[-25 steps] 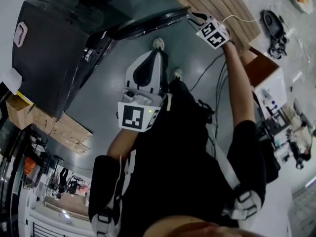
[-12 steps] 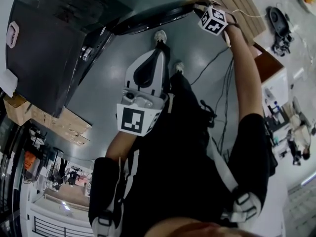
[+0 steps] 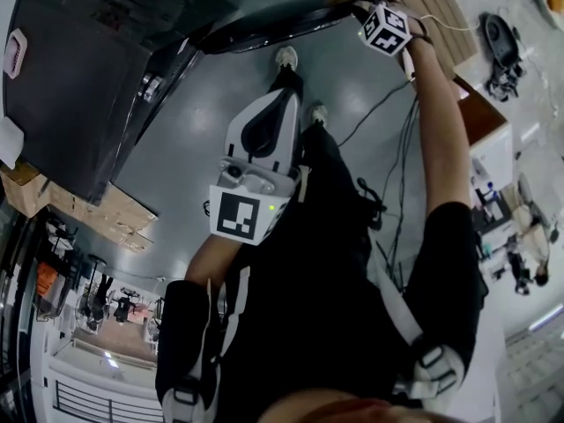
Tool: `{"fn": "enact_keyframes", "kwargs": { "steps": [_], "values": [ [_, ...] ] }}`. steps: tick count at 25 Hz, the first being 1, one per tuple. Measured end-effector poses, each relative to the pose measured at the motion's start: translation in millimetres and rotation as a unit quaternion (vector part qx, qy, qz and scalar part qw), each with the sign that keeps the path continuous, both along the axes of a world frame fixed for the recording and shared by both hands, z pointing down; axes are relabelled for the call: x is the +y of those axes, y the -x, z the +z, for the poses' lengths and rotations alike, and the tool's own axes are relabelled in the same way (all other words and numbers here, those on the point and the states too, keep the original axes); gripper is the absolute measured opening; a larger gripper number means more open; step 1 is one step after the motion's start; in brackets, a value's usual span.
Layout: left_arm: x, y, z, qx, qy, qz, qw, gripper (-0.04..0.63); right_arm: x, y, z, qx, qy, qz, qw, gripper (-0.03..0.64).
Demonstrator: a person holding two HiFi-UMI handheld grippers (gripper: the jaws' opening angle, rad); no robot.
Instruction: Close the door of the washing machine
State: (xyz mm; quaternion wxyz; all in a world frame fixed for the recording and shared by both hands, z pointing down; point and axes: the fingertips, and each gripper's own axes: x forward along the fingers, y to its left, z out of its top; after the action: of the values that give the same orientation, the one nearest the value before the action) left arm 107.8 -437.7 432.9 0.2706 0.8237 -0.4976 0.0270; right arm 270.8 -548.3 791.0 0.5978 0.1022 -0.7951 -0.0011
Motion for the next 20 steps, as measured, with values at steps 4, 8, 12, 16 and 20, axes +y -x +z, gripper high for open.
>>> {"fn": "enact_keyframes", "kwargs": {
  "steps": [4,8,12,16,20],
  "values": [
    [2.5,-1.4,-1.1,0.002,-0.001,-0.003,1.0000,0.006,5.6,-1.5,-0.4,-0.003,-0.003,-0.005,1.000,0.084],
    [6.4,-2.8,-2.8,0.001,-0.006,-0.005,1.0000,0.006,16.4,-5.7,-0.1,0.000,0.002,-0.010,1.000,0.080],
    [17.8,-4.3,-2.2,-0.002,-0.009,-0.013,0.9999,0.006,32.2,-10.8,1.4,-0.006,0.005,-0.008,1.000,0.077],
    [37.4,-8.3,-3.8,-0.005,-0.013,-0.025,0.9996,0.006,53.8,-16.3,3.9,-0.008,0.010,-0.006,1.000,0.072],
    [65.1,-14.8,-6.9,-0.012,-0.020,-0.036,0.9991,0.006,84.2,-20.8,6.1,-0.003,0.008,-0.006,1.000,0.066]
  ]
}}
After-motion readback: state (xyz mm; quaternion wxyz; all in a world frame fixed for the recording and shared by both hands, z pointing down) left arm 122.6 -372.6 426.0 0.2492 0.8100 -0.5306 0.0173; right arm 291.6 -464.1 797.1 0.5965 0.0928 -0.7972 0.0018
